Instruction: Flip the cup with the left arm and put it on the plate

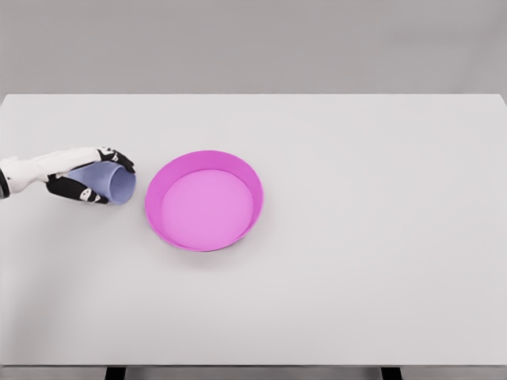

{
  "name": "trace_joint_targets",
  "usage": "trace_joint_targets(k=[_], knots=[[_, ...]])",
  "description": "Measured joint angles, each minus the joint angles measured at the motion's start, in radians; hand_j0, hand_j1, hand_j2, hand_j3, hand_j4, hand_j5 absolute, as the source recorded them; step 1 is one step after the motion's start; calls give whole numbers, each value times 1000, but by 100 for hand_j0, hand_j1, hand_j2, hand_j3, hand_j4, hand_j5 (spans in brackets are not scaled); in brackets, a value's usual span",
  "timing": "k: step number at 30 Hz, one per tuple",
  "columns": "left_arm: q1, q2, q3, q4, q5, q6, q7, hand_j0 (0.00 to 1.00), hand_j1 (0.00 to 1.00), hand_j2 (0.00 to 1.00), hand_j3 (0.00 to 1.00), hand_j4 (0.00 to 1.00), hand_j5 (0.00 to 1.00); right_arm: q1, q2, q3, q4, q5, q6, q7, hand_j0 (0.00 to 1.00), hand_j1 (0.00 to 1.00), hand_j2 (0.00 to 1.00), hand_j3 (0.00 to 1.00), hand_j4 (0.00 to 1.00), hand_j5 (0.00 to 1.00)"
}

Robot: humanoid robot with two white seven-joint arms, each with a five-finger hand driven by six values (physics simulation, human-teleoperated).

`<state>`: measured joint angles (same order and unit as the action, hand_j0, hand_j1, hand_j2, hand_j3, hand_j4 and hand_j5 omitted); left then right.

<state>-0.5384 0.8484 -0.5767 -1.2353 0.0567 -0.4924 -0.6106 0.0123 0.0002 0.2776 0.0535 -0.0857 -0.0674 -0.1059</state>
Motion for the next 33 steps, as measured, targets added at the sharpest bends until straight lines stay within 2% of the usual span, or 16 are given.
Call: trace_joint_targets(k=[6,12,23,30,33], knots=[[2,52,14,-83,35,-4,-1,60,60,60,60,60,60,0,0,0,0,0,0,0,100,100,100,100,100,100],[3,101,56,-174,121,-9,-1,60,60,60,60,60,60,0,0,0,0,0,0,0,100,100,100,100,100,100],[0,103,84,-321,377,-5,-1,62,62,62,62,62,62,0,0,0,0,0,0,0,100,100,100,100,100,100],[3,91,79,-368,543,6,-1,63,63,63,63,63,63,0,0,0,0,0,0,0,100,100,100,100,100,100],[18,85,75,-381,593,60,-1,63,63,63,63,63,63,0,0,0,0,0,0,0,100,100,100,100,100,100]])
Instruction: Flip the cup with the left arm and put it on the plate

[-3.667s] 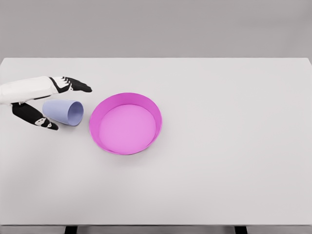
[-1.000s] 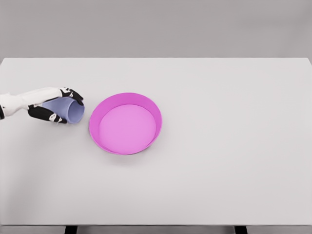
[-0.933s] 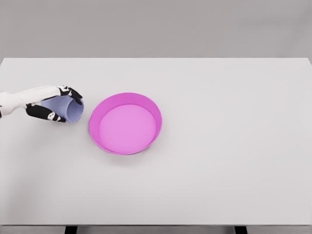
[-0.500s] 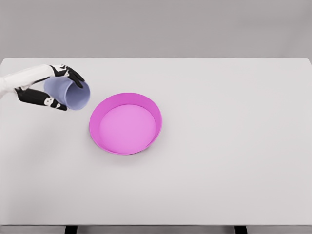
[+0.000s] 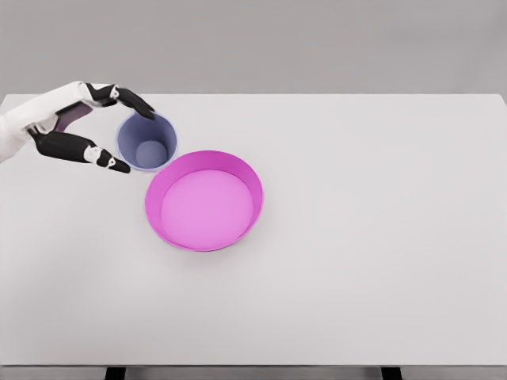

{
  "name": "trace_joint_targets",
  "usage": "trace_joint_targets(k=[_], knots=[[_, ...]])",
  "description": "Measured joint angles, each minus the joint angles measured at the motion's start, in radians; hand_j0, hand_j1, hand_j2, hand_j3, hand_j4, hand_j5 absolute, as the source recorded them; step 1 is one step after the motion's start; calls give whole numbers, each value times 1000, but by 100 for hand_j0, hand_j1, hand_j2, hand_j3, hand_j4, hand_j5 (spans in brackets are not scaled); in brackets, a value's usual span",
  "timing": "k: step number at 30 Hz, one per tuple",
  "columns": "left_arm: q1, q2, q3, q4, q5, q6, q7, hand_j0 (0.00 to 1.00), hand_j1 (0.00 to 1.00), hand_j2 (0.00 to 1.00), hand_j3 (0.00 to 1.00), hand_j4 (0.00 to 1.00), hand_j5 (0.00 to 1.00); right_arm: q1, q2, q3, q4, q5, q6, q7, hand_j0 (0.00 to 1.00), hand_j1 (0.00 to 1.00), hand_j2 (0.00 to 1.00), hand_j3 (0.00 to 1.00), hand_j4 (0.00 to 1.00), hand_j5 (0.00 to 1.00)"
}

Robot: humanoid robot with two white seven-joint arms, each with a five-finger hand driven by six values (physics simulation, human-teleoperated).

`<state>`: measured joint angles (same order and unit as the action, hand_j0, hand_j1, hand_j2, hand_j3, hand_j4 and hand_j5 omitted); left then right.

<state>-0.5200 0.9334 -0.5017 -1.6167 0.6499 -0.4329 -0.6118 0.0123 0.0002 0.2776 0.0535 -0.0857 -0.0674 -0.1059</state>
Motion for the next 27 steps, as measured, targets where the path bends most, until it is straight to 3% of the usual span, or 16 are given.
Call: trace_joint_targets(k=[10,27], knots=[[25,-76,-5,-26,86,142,1,61,61,61,61,61,61,0,0,0,0,0,0,0,100,100,100,100,100,100],[64,-199,-48,1,52,221,1,61,61,61,61,61,61,0,0,0,0,0,0,0,100,100,100,100,100,100]])
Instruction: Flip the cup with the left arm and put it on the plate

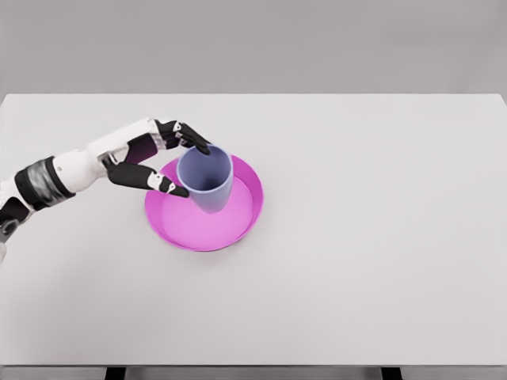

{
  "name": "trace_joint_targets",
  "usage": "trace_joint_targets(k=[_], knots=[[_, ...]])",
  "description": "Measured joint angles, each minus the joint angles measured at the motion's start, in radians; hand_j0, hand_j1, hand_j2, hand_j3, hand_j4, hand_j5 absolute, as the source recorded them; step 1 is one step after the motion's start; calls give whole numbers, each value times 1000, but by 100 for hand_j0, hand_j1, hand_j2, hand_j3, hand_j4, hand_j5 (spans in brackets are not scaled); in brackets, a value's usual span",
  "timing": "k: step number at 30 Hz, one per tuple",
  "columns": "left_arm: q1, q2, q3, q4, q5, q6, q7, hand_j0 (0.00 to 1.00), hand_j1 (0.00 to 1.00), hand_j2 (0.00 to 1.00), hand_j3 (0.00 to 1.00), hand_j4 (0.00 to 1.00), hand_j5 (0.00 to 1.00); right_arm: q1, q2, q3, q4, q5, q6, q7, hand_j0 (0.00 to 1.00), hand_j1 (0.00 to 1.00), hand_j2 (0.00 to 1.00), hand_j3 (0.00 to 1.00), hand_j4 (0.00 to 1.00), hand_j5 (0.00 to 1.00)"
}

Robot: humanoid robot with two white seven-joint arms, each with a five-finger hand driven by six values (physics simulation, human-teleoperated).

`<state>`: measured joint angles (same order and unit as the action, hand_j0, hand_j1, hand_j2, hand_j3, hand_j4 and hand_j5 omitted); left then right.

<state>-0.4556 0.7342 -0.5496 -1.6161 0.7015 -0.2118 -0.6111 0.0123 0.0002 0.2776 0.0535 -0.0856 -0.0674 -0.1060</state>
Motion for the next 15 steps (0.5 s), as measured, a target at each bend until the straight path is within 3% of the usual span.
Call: trace_joint_targets(k=[15], knots=[[-9,-64,0,122,-41,17,0,61,61,61,61,61,61,0,0,0,0,0,0,0,100,100,100,100,100,100]])
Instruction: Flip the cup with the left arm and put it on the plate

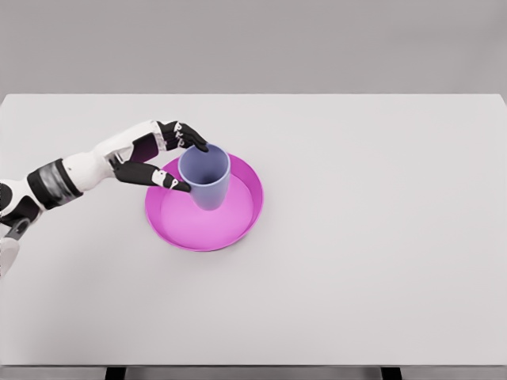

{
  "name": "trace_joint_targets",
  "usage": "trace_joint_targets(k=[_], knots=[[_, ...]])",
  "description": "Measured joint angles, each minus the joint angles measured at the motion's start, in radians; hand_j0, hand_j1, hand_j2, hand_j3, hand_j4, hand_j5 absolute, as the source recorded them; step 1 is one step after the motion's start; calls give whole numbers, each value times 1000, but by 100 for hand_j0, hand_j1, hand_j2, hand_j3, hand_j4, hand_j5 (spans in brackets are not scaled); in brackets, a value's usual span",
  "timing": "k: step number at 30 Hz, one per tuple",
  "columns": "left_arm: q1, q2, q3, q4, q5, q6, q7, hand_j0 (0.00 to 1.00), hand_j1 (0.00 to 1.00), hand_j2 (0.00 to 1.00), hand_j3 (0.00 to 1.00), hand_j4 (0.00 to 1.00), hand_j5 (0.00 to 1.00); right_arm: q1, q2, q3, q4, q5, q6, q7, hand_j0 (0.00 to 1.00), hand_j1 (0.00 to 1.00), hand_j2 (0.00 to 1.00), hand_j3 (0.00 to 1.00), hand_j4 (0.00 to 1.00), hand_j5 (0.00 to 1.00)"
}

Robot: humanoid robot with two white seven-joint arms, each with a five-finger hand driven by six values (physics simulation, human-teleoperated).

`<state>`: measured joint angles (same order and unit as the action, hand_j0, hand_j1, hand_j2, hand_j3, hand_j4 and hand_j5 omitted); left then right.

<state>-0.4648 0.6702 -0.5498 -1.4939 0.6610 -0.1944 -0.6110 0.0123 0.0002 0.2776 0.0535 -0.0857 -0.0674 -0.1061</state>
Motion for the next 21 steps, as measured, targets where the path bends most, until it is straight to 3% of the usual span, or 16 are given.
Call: trace_joint_targets(k=[17,21], knots=[[8,-75,-3,69,-106,-1,0,62,62,62,62,62,62,0,0,0,0,0,0,0,100,100,100,100,100,100],[9,-79,-3,76,-115,-1,0,72,72,72,72,72,72,0,0,0,0,0,0,0,100,100,100,100,100,100]])
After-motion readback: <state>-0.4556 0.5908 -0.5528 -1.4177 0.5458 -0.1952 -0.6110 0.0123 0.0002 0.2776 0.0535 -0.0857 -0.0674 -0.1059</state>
